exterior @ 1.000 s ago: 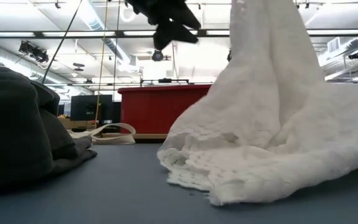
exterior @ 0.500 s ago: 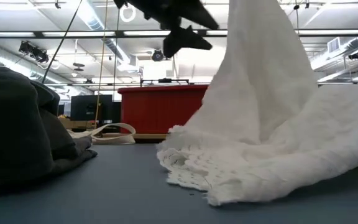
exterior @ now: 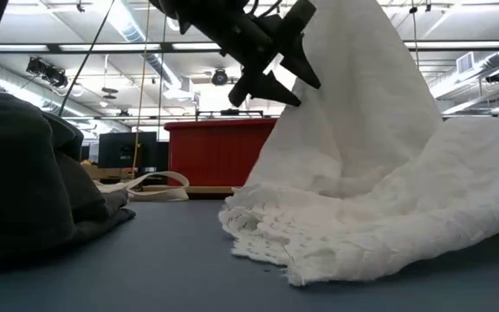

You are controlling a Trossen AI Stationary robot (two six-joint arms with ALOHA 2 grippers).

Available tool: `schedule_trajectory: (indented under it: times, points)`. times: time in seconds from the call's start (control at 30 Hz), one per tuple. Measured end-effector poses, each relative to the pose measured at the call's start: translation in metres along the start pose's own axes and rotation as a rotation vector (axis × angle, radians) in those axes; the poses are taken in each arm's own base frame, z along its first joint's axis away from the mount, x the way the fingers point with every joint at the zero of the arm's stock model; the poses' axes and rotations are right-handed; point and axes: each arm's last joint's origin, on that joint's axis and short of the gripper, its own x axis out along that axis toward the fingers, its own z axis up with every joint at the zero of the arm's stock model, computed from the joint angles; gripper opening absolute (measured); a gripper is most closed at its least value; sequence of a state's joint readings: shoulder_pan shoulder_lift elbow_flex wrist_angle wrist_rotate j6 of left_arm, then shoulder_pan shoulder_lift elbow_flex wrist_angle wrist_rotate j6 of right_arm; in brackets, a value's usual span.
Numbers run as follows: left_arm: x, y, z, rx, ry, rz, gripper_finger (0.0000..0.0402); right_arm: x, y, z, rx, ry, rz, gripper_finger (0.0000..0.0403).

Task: Fold laundry
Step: Fold the white shirt

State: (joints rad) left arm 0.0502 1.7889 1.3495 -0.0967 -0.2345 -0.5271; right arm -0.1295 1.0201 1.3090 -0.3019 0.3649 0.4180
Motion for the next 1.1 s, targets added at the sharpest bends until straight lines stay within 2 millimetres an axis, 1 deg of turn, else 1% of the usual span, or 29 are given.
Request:
schedule_trajectory:
  times: [0.2, 0.3, 0.37, 0.43, 0.5, 0.57, 0.67, 0.7, 0.73, 0.8, 0.87, 0.93, 1.0, 1.1]
  points:
    - [-0.001, -0.001, -0.001, 0.001, -0.046, 0.072, 0.0232, -0.002, 0.000, 0.002, 0.001, -0.008, 0.003, 0.0006]
    - [0.005, 0.006, 0.001, 0.017, -0.075, 0.133, 0.0229, 0.000, 0.000, 0.000, 0.007, -0.002, 0.000, 0.0006]
    - [0.010, 0.015, 0.000, 0.017, -0.066, 0.180, 0.0216, 0.003, 0.001, -0.002, 0.005, 0.007, 0.002, 0.0006]
    - [0.019, 0.023, 0.001, 0.001, -0.079, 0.197, 0.0191, 0.005, 0.002, -0.003, 0.007, 0.013, 0.018, 0.0006]
    - [0.024, 0.030, 0.001, -0.004, -0.074, 0.215, 0.0155, 0.008, 0.002, -0.004, 0.006, 0.018, 0.020, 0.0006]
    - [0.030, 0.035, 0.003, 0.005, -0.087, 0.210, 0.0110, 0.009, 0.003, -0.004, 0.005, 0.022, 0.029, 0.0006]
    - [0.033, 0.040, 0.006, 0.030, -0.073, 0.153, 0.0033, 0.008, 0.003, -0.005, -0.005, 0.029, 0.039, 0.0006]
    - [0.034, 0.041, 0.008, 0.031, -0.075, 0.130, 0.0018, 0.008, 0.003, -0.005, -0.012, 0.031, 0.038, 0.0006]
    - [0.033, 0.042, 0.011, 0.030, -0.079, 0.112, 0.0013, 0.008, 0.002, -0.005, -0.025, 0.033, 0.036, 0.0006]
    - [0.023, 0.043, 0.016, 0.031, -0.059, 0.094, 0.0008, 0.007, 0.000, -0.006, -0.063, 0.049, 0.021, 0.0006]
    - [0.003, 0.040, 0.028, 0.039, -0.069, 0.076, 0.0005, 0.007, -0.005, -0.009, -0.106, 0.088, -0.021, 0.0006]
    - [-0.026, 0.036, 0.040, 0.070, -0.074, 0.070, 0.0004, 0.006, -0.012, -0.016, -0.142, 0.162, -0.088, 0.0006]
    - [-0.059, 0.032, 0.048, 0.105, -0.059, 0.090, 0.0004, 0.005, -0.018, -0.024, -0.171, 0.240, -0.148, 0.0006]
    - [-0.116, 0.034, 0.057, 0.149, -0.068, 0.166, 0.0003, 0.002, -0.025, -0.033, -0.205, 0.338, -0.227, 0.0006]
